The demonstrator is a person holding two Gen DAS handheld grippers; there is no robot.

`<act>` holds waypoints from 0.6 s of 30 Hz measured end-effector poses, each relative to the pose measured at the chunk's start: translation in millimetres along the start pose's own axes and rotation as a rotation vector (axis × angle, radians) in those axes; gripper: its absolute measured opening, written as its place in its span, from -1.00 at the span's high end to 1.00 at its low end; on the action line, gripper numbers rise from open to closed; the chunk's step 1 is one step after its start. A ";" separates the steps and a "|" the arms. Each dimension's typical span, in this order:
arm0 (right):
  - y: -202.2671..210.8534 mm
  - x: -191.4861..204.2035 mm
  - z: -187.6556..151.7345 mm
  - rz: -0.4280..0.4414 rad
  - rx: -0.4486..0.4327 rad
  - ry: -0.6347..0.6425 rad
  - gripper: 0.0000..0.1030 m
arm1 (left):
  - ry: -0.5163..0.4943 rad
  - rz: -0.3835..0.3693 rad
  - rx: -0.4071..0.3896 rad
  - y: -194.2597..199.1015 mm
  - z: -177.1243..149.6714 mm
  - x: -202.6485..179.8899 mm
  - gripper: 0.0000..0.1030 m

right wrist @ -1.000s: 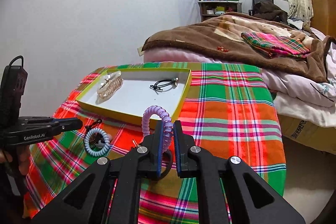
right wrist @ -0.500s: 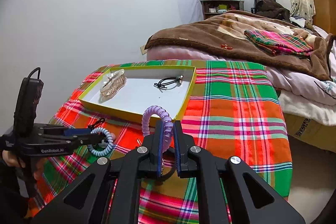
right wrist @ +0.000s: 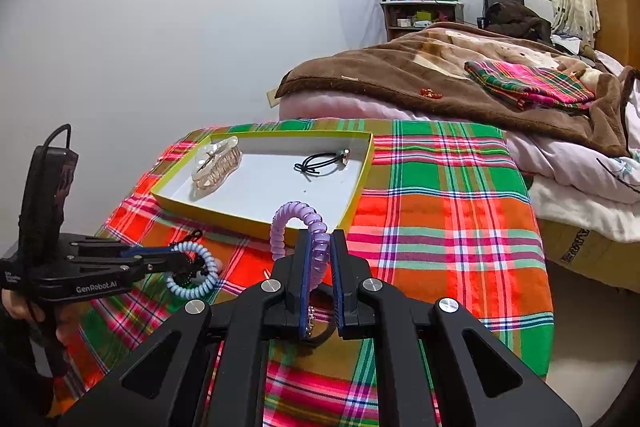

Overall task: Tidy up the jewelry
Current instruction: 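Lift and carry both coil hair ties over the yellow box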

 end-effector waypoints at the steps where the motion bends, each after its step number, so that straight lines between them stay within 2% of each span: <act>1: 0.2 0.4 0.9 0.000 -0.002 0.001 0.81 | 0.006 -0.001 -0.006 1.9 2.0 1.0 0.81; 6: 2.1 2.3 9.4 -0.001 -0.017 0.001 0.81 | 0.023 -0.014 -0.032 10.8 13.9 3.9 0.80; 18: -17.2 11.5 31.4 0.007 -0.010 0.003 0.81 | 0.044 0.026 -0.102 8.8 63.2 24.9 0.80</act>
Point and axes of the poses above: each gripper's, at about its wrist camera, not at the fingertips, and y roughly against the way its jaws point, x to its left, z to its top, the point moved 7 cm from there along -y, roughly the way its jaws point, and after that the axes turned 15 degrees about -x, right-handed, at the moved point
